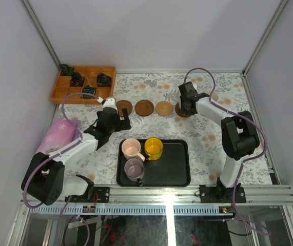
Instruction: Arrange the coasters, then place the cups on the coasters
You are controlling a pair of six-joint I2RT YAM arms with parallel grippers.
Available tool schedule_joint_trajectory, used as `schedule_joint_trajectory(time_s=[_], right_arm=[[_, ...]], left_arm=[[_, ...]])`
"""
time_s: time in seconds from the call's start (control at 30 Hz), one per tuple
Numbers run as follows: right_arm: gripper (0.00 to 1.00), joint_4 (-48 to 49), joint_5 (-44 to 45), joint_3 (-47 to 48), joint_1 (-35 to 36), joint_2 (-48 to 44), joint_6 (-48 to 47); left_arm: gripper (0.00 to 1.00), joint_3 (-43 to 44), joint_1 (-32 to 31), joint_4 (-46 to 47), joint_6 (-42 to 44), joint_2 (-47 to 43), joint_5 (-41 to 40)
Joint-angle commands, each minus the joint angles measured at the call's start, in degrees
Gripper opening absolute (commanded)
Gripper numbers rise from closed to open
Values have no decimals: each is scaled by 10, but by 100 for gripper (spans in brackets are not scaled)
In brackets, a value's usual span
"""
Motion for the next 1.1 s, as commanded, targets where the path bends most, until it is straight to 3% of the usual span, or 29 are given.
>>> schedule_joint_trajectory(time_s=[0.0, 0.23, 0.33, 0.77, 1.07], right_arm=[[13, 25, 7, 1, -3, -5, 11], [46, 20, 15, -12, -3, -22, 21], [56, 19, 13, -23, -3, -31, 25], [59, 18, 17, -46, -3, -71, 29], [64, 7, 27, -44, -2, -177, 22]], left_arm=[[100, 15, -3, 13, 3, -2, -7], [100, 14, -3, 12, 1, -2, -7], [100, 14, -3, 12, 1, -1, -8], [100, 15, -2, 9, 0, -2, -7], [100, 10, -3, 9, 0, -9, -13]])
